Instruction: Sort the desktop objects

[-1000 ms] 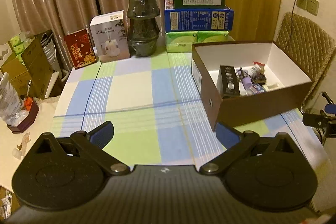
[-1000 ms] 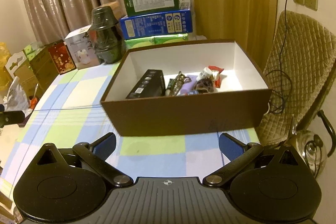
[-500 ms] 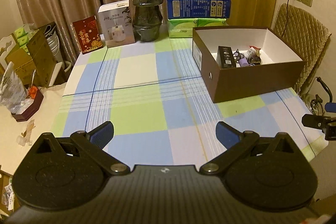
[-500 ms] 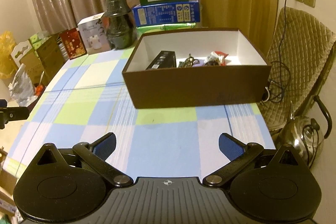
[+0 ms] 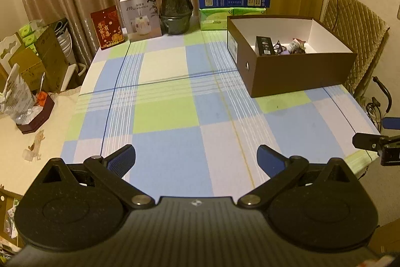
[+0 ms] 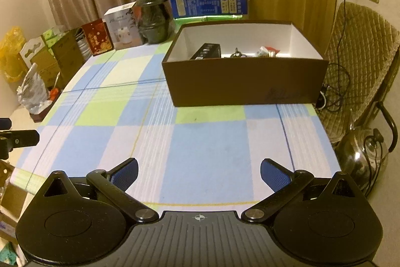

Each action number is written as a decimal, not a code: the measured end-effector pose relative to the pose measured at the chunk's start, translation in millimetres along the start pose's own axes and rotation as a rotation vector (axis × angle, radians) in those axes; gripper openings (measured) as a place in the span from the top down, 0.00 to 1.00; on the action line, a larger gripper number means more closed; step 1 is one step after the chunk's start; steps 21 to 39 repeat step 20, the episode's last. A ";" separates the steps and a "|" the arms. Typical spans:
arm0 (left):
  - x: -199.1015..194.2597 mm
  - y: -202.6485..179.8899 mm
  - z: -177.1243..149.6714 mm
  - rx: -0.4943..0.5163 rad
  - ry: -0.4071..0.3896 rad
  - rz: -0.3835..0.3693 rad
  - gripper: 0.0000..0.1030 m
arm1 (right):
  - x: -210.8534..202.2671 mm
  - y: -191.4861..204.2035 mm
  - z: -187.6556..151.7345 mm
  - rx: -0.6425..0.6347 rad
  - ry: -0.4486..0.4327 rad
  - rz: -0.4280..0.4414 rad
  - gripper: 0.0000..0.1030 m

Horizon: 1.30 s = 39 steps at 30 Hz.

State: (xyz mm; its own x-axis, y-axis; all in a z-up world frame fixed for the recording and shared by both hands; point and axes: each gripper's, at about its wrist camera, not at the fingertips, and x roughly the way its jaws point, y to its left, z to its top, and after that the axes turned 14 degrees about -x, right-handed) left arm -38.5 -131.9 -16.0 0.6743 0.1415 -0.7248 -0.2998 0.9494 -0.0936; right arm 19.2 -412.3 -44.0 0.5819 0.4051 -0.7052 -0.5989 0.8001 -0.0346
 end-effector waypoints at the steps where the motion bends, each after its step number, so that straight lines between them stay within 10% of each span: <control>1: -0.9 0.6 -1.7 0.000 0.001 0.001 0.01 | -0.5 0.9 -0.8 0.001 0.002 0.002 0.02; 39: -0.4 -1.0 -13.5 0.004 0.019 0.010 0.01 | -5.2 -1.3 -9.1 0.013 0.024 0.003 0.02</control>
